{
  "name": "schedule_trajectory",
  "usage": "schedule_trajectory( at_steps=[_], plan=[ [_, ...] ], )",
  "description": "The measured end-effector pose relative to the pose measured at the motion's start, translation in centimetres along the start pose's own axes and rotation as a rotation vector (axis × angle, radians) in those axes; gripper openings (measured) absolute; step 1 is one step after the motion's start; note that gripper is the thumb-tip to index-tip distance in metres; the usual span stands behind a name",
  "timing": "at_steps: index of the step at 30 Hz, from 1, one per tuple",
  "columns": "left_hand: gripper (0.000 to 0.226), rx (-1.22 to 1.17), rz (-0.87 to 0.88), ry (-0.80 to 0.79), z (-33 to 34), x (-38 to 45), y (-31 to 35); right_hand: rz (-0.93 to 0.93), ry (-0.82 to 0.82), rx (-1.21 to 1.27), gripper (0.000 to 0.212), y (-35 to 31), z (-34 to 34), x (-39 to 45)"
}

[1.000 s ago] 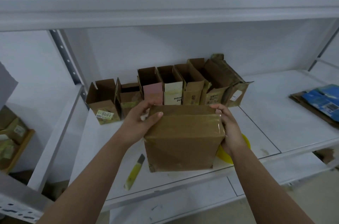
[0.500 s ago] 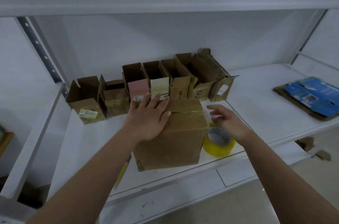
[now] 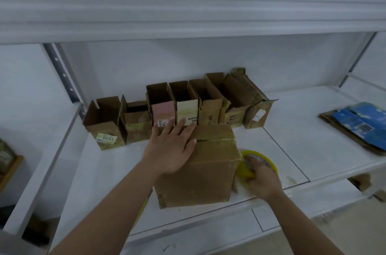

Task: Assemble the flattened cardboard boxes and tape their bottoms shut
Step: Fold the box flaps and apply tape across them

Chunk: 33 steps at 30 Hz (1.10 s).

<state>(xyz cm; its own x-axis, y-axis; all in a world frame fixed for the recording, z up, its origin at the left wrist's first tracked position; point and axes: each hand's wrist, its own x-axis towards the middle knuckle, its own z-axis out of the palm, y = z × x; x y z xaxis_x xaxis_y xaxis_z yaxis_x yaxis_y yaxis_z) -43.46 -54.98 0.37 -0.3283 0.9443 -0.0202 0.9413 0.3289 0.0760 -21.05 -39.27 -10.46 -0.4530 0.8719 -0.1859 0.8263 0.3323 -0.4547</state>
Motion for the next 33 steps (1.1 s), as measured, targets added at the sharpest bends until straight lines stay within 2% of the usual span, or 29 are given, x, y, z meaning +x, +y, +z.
schedule_trajectory(
  at_steps=[4,6,7,11,13,16,18,23,27,29,30,32,33],
  plan=[
    [0.056,0.002,0.0,-0.004,0.1,0.2,0.0,0.007,0.197,0.237,0.034,-2.2,-6.6,0.5],
    [0.057,0.004,-0.005,0.005,0.2,0.2,0.0,-0.097,0.228,0.364,0.02,-3.7,-10.5,-0.2],
    [0.058,-0.001,-0.006,0.011,0.2,0.1,0.0,-0.167,0.231,0.424,0.019,-4.6,-12.0,-0.8],
    [0.064,-0.046,-0.014,0.027,0.0,0.0,0.0,-0.418,0.131,0.615,0.02,-9.6,-15.6,-3.9],
    [0.077,-0.101,-0.013,0.014,-0.2,-0.2,0.0,-0.485,0.063,0.649,0.019,-11.9,-16.3,-5.1],
    [0.104,-0.274,0.033,0.051,-0.7,-0.9,-0.1,-0.544,-0.005,0.597,0.014,-14.5,-15.8,-6.1],
    [0.115,-0.388,0.091,0.116,-0.6,-1.1,-0.5,-0.57,-0.023,0.503,0.015,-15.9,-14.9,-6.2],
    [0.088,-0.798,0.151,0.27,-0.4,-1.9,-0.7,-0.616,-0.05,0.165,0.03,-19.0,-13.2,-5.7],
    [0.094,-1.095,-0.018,0.261,0.6,-1.8,-1.4,-0.63,-0.095,-0.028,0.04,-20.7,-13.0,-5.9],
    [0.088,-1.189,-0.096,0.226,0.7,-1.6,-1.6,-0.632,-0.126,-0.063,0.044,-21.1,-13.0,-6.0],
    [0.079,-1.205,-0.117,0.208,0.5,-1.6,-1.6,-0.637,-0.143,-0.069,0.046,-21.3,-13.0,-6.2],
    [0.042,-1.219,-0.148,0.191,-0.4,-1.9,-1.1,-0.647,-0.163,-0.078,0.053,-21.5,-13.3,-6.2],
    [0.032,-1.229,-0.147,0.194,-0.6,-2.0,-1.0,-0.651,-0.18,-0.082,0.056,-21.5,-13.5,-6.0]
  ],
)
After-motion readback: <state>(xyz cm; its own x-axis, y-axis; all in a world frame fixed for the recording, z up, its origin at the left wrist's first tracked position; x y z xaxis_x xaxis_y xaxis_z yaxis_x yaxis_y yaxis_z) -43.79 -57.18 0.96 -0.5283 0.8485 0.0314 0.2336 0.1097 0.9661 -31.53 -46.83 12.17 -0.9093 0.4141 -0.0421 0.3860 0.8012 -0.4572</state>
